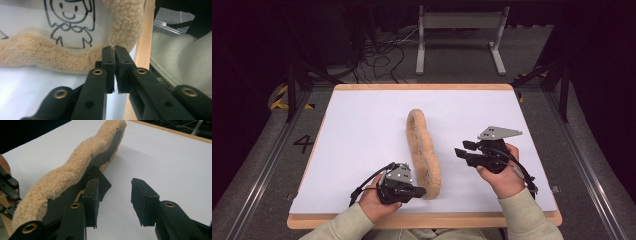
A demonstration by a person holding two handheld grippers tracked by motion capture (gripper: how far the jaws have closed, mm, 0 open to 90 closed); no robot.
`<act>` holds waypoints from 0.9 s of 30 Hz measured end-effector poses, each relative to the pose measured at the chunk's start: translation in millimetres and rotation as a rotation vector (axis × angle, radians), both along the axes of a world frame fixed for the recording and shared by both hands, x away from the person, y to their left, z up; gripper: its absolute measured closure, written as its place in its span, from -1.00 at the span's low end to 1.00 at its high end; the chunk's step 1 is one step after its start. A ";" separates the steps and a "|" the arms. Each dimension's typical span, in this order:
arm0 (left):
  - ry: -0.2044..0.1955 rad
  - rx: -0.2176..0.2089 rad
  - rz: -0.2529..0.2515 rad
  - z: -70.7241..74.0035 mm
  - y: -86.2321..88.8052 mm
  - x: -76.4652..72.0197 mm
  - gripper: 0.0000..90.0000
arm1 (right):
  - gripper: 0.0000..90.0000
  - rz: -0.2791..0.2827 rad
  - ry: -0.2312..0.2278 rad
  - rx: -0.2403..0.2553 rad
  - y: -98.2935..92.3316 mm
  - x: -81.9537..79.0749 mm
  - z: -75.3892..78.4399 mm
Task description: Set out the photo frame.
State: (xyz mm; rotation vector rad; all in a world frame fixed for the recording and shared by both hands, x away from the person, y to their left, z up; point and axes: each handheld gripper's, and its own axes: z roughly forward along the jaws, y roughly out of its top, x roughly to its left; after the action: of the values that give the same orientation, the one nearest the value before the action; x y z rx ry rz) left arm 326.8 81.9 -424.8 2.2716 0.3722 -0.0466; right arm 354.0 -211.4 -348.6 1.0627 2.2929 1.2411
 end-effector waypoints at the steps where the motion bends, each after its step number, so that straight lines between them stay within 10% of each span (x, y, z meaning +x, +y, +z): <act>1: 0.003 0.001 0.006 0.2 2.1 0.2 0.88 | 0.28 0.001 -0.002 -0.004 2.3 0.4 2.2; 13: -0.005 -0.055 0.098 5.8 26.3 12.6 0.78 | 0.04 0.039 0.011 -0.018 35.5 15.4 17.7; 27: -0.051 -0.069 0.224 6.7 50.7 23.8 0.53 | -0.23 0.032 0.151 -0.034 70.0 44.9 21.3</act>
State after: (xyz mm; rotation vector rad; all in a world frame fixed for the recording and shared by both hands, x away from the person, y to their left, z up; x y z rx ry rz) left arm 350.7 132.6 -418.1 2.1461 0.5869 0.1118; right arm 398.9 -141.4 -327.3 1.1481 2.4428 1.1659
